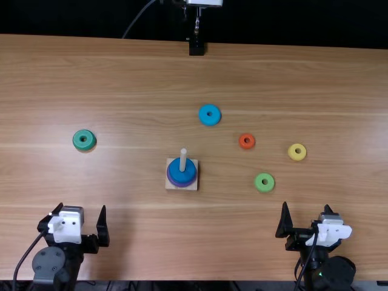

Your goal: Build the Hanoi tower: stack the rings onto the peg from bottom to top in this color order: purple, dark blue, light blue, dark green, light green, yellow, orange.

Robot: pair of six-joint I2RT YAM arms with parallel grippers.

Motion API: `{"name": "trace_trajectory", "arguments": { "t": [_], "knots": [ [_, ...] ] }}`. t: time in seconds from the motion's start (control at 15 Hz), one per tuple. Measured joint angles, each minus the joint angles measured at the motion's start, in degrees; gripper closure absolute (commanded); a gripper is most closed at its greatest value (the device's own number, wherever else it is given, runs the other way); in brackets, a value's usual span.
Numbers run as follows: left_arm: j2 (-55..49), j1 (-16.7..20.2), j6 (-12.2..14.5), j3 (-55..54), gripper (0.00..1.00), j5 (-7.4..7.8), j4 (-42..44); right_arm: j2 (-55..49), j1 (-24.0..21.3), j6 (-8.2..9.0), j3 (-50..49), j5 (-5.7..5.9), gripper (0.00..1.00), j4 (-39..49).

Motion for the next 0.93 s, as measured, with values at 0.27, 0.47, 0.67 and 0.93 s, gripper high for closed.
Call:
{"name": "trace_trajectory", "arguments": {
  "t": [0.27,0.47,0.67,0.93],
  "knots": [
    [-1.8,0.0,0.4,-0.2,0.0,-0.15,-0.1,0.0,0.0,0.0,0.0,0.02,0.0,0.0],
    [-2.7,0.0,0.4,-0.7,0.0,-0.2,0.2,0.0,0.0,-0.02,0.0,0.02,0.0,0.0],
    [-4.2,0.0,0.4,-0.7,0.0,-0.2,0.2,0.0,0.0,0.0,0.0,0.02,0.0,0.0],
    [-4.7,0.0,0.4,-0.6,0.0,-0.15,-1.0,0.0,0.0,-0.02,0.0,0.02,0.0,0.0]
  ]
}}
